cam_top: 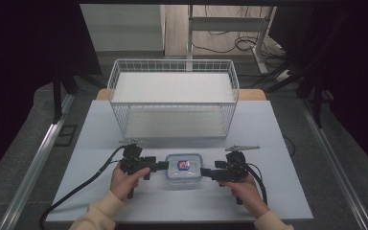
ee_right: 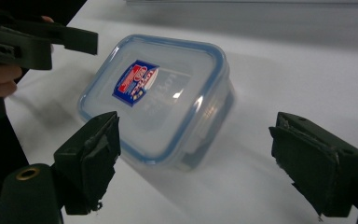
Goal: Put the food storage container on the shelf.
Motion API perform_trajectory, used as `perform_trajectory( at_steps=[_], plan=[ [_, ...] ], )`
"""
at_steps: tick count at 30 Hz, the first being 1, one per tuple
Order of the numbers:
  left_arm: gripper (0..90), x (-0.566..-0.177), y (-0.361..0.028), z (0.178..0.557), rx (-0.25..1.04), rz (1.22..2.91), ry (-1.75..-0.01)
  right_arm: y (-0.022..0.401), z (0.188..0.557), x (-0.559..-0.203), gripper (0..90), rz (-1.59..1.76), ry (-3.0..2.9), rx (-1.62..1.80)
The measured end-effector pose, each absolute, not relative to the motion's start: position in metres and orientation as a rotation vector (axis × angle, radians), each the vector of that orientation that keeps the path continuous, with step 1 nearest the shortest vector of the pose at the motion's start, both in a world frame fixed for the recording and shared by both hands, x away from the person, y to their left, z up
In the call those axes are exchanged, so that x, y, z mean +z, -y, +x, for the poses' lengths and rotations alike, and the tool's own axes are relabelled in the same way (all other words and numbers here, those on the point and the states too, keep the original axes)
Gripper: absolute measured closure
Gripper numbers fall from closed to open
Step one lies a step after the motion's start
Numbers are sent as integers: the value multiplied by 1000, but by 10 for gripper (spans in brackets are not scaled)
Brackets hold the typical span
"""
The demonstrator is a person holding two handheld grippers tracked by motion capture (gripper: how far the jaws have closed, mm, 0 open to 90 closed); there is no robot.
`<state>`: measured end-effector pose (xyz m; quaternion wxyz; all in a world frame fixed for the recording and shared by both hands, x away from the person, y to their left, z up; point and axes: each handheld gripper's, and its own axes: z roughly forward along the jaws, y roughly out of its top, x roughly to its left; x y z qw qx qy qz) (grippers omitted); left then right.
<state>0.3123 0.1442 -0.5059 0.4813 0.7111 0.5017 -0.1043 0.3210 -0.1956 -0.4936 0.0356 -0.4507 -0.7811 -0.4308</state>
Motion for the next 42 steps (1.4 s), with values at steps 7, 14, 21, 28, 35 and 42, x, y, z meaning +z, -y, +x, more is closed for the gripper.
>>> perform_trajectory(
  at_steps=[7, 14, 21, 28, 35, 42],
  plan=[
    [209, -518, -139, 317, -315, 1747, -1241, 186, 337, -500, 164, -1399, 2352, -1272],
    [220, -531, -135, 318, -405, 1707, -1262, 179, 346, -510, 180, -1390, 2282, -1229],
    [311, -541, -133, 320, -495, 1682, -1247, 175, 346, -515, 231, -1373, 2253, -1215],
    [437, -541, -135, 319, -512, 1664, -1273, 175, 346, -517, 355, -1422, 2165, -1199],
    [472, -538, -136, 314, -492, 1653, -1276, 181, 344, -514, 424, -1436, 2128, -1217],
    [509, -535, -135, 306, -467, 1637, -1278, 185, 338, -512, 473, -1441, 2111, -1257]
  ],
)
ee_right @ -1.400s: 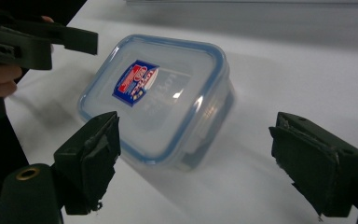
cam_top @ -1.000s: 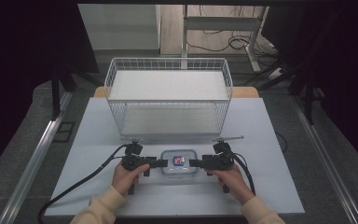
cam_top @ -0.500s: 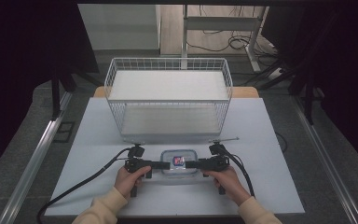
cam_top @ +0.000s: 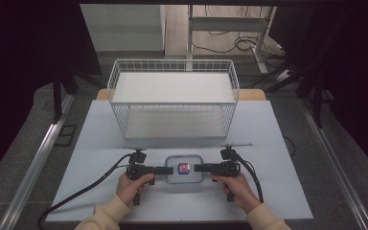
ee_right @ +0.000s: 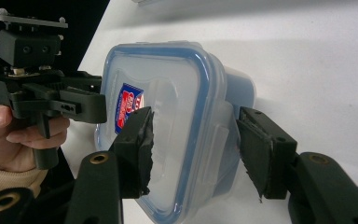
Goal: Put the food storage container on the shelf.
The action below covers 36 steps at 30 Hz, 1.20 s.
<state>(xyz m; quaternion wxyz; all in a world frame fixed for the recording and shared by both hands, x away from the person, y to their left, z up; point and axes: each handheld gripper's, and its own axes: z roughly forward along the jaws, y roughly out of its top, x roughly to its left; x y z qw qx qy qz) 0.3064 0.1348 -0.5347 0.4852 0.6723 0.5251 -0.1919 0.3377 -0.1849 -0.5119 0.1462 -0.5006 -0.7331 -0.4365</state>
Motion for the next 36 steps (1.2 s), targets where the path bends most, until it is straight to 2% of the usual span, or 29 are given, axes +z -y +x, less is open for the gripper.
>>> perform_trajectory(
  at_steps=[36],
  plan=[
    [537, -527, -137, 308, -457, 1633, -1286, 186, 337, -509, 499, -1438, 2079, -1284]
  ],
)
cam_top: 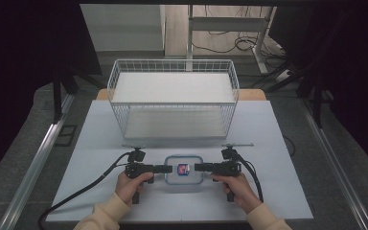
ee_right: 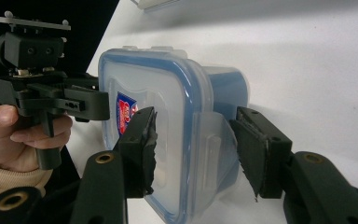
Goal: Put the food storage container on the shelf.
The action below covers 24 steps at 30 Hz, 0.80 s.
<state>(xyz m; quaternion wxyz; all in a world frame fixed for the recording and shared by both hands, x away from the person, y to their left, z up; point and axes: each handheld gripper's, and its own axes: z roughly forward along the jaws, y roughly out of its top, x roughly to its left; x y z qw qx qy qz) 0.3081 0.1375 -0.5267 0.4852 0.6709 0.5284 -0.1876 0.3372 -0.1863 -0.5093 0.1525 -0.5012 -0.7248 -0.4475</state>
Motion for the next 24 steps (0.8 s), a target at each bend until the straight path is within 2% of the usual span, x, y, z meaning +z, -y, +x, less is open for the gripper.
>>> perform_trajectory(
  at_steps=[16, 24],
  plan=[
    [538, -504, -144, 312, -419, 1638, -1245, 180, 342, -483, 498, -1406, 2133, -1328],
    [538, -467, -150, 320, -347, 1638, -1211, 174, 350, -451, 497, -1373, 2160, -1394]
  ],
)
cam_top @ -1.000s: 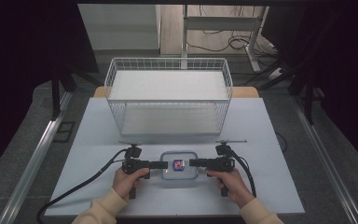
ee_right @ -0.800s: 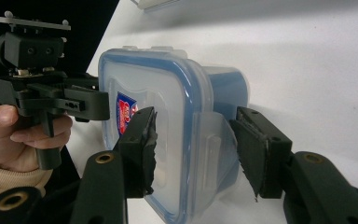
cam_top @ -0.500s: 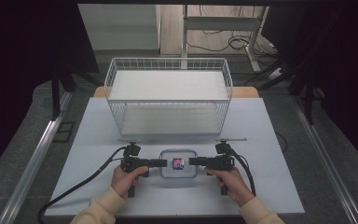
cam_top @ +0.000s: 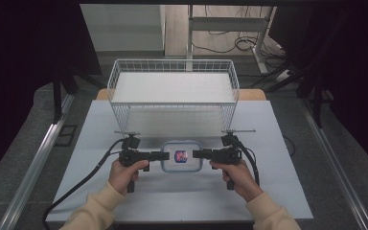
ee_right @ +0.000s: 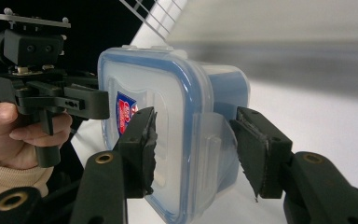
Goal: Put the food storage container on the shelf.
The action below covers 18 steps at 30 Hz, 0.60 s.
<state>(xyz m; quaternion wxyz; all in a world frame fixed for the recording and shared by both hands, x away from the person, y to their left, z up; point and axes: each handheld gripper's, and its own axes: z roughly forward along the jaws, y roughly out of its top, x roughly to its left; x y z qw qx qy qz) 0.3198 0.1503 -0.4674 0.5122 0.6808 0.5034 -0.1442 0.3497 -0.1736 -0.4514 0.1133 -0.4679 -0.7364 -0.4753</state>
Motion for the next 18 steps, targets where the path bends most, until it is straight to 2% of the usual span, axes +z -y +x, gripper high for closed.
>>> perform_trajectory(
  at_steps=[18],
  plan=[
    [543, -392, -169, 351, -241, 1583, -1134, 155, 384, -371, 496, -1297, 2236, -1518]
  ],
)
